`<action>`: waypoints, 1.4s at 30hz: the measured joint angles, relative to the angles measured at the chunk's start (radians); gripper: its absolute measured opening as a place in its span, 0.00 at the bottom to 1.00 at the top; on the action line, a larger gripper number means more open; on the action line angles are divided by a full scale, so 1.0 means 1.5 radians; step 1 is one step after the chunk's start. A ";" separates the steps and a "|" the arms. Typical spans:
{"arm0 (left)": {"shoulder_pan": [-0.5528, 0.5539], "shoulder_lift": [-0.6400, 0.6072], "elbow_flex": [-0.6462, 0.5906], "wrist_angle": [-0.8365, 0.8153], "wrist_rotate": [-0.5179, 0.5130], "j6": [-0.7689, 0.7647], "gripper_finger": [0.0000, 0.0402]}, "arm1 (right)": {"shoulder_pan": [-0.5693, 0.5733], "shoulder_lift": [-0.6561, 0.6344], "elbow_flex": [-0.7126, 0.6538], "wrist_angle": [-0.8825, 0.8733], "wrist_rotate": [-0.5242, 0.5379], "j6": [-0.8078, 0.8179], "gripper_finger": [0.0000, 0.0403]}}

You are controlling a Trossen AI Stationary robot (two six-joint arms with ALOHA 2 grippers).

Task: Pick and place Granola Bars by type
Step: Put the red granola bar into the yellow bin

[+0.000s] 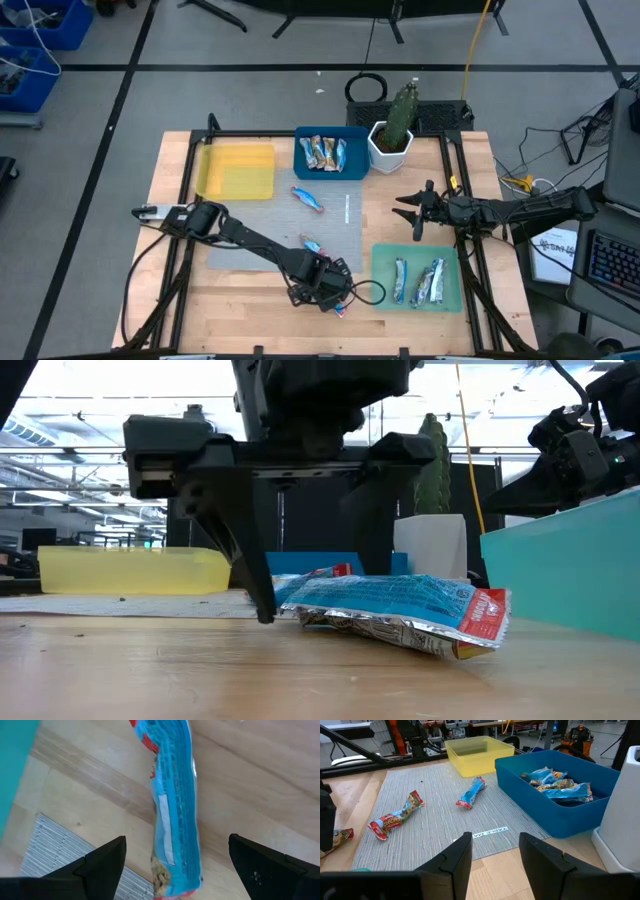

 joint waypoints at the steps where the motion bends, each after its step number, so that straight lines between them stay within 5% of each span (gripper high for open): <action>1: 0.000 0.000 0.000 0.003 0.000 0.001 0.87 | 0.000 0.000 0.000 0.000 0.000 0.000 0.39; 15: 0.003 0.000 -0.007 0.032 0.024 0.017 0.82 | 0.000 0.000 0.000 0.000 0.000 0.000 0.39; 34: 0.007 0.000 -0.007 0.033 0.034 0.003 0.33 | 0.000 0.000 0.000 0.000 0.000 0.000 0.39; 42: 0.008 0.000 -0.007 0.034 0.031 -0.038 0.05 | 0.000 0.000 0.000 0.000 0.000 0.000 0.39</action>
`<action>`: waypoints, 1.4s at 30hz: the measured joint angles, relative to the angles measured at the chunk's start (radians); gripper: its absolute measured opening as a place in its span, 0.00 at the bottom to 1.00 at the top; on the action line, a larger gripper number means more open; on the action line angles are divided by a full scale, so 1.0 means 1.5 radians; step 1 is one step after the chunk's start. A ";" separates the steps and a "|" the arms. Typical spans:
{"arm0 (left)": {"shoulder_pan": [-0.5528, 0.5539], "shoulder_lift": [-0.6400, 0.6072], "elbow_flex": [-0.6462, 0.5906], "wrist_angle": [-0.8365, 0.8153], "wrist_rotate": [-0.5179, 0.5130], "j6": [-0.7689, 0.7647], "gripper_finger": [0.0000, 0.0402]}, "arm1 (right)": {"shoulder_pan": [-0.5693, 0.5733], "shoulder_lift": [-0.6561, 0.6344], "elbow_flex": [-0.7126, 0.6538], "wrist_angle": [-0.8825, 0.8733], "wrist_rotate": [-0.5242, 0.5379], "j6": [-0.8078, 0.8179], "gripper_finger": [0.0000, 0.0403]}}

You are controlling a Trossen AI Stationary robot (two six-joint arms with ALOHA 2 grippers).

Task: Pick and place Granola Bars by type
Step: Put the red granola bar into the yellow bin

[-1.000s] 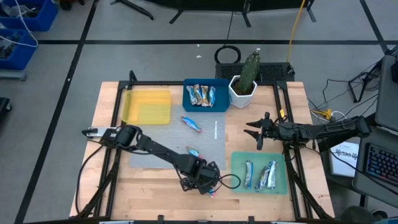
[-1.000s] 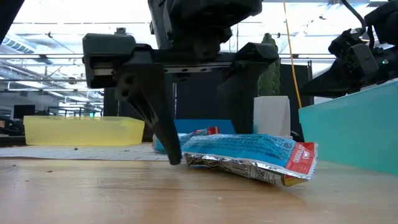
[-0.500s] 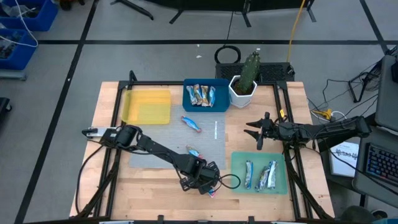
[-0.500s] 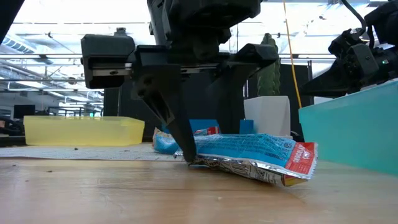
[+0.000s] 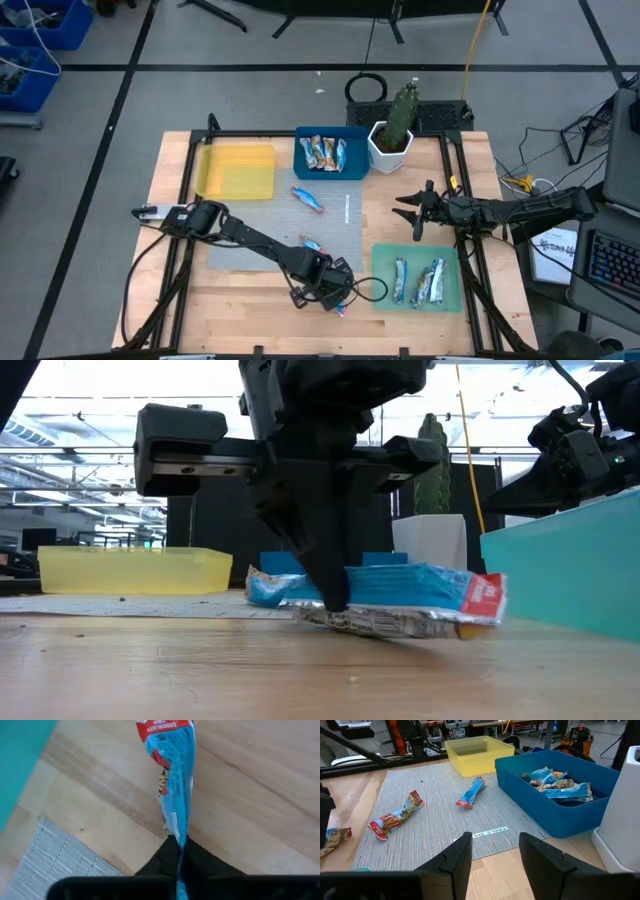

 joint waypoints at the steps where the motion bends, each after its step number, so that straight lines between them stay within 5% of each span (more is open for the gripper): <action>1: 0.000 0.000 0.000 0.000 -0.003 -0.010 0.03 | 0.000 0.000 0.000 0.000 0.000 0.000 0.39; 9: 0.006 -0.026 -0.001 -0.015 -0.030 -0.081 0.01 | 0.000 0.000 0.000 0.000 0.000 0.000 0.39; 19: 0.036 -0.177 -0.001 -0.022 -0.073 -0.187 0.01 | 0.000 0.000 0.000 0.000 0.000 0.000 0.39; 33: 0.116 -0.407 0.000 -0.170 -0.204 -0.408 0.00 | 0.000 0.000 0.000 0.000 0.000 0.000 0.39; 42: 0.229 -0.519 0.000 -0.306 -0.298 -0.590 0.00 | 0.000 0.000 0.000 0.000 0.000 0.000 0.39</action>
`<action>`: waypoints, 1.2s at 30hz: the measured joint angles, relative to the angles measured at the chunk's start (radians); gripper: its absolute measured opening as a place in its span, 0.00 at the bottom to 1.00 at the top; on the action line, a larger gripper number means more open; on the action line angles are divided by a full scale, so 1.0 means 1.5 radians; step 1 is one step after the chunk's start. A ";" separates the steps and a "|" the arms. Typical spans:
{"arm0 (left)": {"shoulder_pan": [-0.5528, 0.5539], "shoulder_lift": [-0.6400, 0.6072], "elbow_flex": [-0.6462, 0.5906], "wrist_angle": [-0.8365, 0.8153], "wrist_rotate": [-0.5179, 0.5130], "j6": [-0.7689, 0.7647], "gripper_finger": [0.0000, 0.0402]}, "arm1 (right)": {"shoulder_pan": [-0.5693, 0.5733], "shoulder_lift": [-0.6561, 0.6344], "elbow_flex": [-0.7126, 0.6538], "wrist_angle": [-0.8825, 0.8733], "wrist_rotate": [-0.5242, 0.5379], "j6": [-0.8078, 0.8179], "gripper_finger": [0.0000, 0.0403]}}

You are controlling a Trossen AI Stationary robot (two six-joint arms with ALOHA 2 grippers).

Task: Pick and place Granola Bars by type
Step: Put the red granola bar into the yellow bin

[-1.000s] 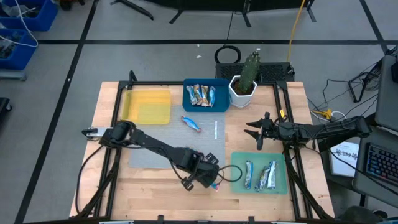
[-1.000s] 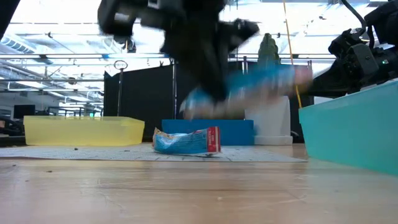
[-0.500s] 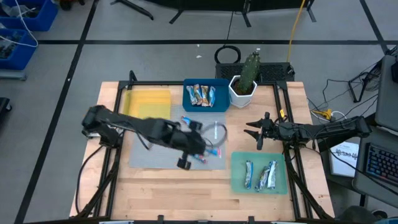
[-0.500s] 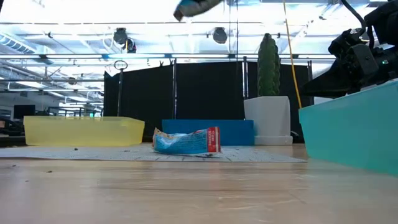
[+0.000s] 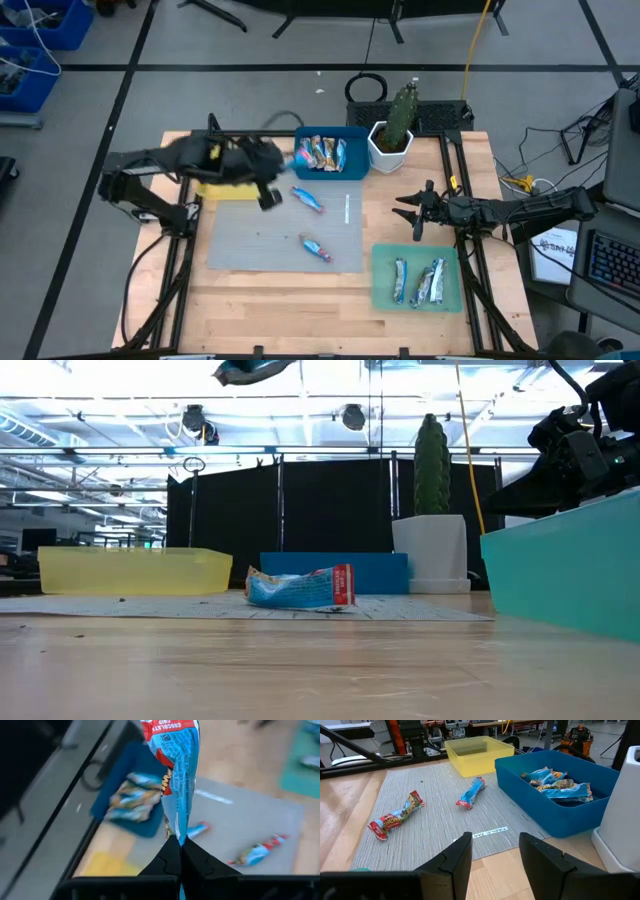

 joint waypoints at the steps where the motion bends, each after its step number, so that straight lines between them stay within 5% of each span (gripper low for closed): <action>1: 0.015 -0.010 0.000 -0.017 -0.004 -0.020 0.00 | 0.000 0.000 0.000 0.000 0.000 0.000 0.39; 22: 0.391 -0.067 -0.012 -0.239 -0.027 -0.298 0.00 | 0.000 0.000 0.000 0.000 0.000 0.000 0.39; 36: 0.510 -0.169 -0.312 -0.053 0.025 -0.296 0.00 | 0.000 0.000 0.000 0.000 0.000 0.000 0.39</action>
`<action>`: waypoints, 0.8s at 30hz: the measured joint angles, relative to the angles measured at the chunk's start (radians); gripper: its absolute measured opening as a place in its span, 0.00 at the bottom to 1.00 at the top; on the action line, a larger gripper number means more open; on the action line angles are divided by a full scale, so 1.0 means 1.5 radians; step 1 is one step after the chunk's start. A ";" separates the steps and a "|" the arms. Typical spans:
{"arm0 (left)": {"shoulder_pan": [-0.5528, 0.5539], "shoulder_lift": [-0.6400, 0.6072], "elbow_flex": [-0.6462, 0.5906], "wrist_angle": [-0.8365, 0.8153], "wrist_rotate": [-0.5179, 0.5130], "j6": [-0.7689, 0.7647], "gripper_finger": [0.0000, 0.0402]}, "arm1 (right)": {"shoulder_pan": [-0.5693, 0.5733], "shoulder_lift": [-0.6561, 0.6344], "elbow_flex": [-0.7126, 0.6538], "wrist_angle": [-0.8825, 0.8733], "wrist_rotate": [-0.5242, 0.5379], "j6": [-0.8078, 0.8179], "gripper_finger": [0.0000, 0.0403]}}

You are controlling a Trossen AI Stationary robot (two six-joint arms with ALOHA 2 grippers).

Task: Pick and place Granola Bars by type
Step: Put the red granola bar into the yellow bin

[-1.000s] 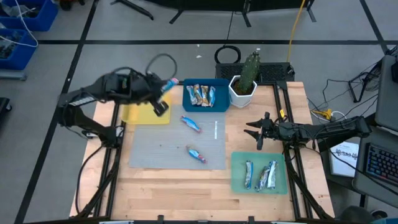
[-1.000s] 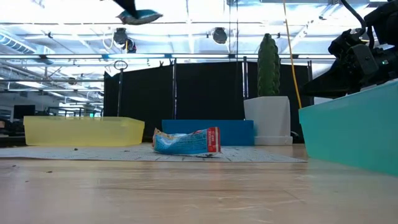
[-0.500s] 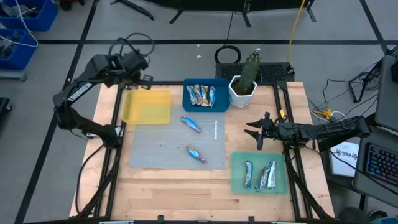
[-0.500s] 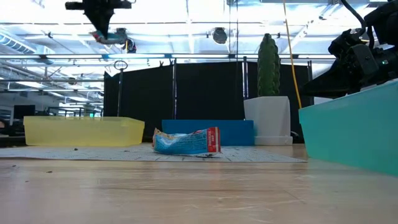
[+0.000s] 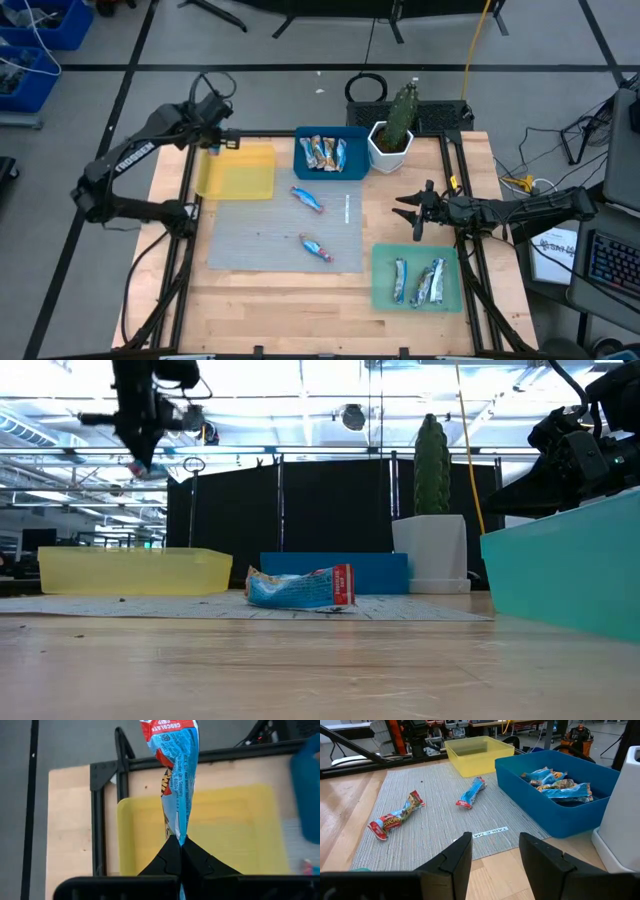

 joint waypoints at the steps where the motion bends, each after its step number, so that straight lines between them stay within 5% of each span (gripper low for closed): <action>1: 0.004 -0.009 -0.025 0.012 0.001 0.002 0.00 | 0.000 0.000 0.000 0.000 0.000 0.000 0.39; 11: 0.021 -0.043 -0.218 0.053 0.082 -0.020 0.00 | 0.000 0.000 0.000 0.000 0.000 0.000 0.39; 24: 0.069 -0.038 -0.330 0.131 0.100 -0.062 0.00 | 0.000 0.000 0.000 0.000 0.000 0.000 0.39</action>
